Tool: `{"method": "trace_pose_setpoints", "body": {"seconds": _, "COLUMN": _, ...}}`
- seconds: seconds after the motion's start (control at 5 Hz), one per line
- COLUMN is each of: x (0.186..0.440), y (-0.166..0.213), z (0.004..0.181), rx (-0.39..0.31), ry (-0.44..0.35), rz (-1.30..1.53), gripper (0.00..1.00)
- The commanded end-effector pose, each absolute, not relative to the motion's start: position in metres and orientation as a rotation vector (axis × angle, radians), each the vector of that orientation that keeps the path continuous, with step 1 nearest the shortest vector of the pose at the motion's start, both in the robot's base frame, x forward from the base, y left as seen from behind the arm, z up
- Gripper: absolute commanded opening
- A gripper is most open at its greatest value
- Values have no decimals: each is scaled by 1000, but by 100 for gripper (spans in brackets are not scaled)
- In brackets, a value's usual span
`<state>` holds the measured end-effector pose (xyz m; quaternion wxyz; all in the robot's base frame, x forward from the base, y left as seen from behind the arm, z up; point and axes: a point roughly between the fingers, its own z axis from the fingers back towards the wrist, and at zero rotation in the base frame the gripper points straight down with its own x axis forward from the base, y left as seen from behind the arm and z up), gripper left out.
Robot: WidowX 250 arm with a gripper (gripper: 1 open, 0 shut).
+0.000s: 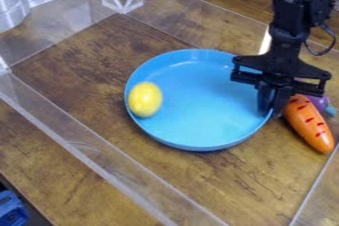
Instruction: Put the carrot on the blue tray
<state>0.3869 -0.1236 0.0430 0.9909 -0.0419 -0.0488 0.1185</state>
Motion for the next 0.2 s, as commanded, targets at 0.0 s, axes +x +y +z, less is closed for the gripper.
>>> {"method": "trace_pose_setpoints", "body": {"seconds": 0.0, "x": 389, "y": -140, "z": 82, "rx": -130, "ry": -164, "rz": 195, "gripper": 0}}
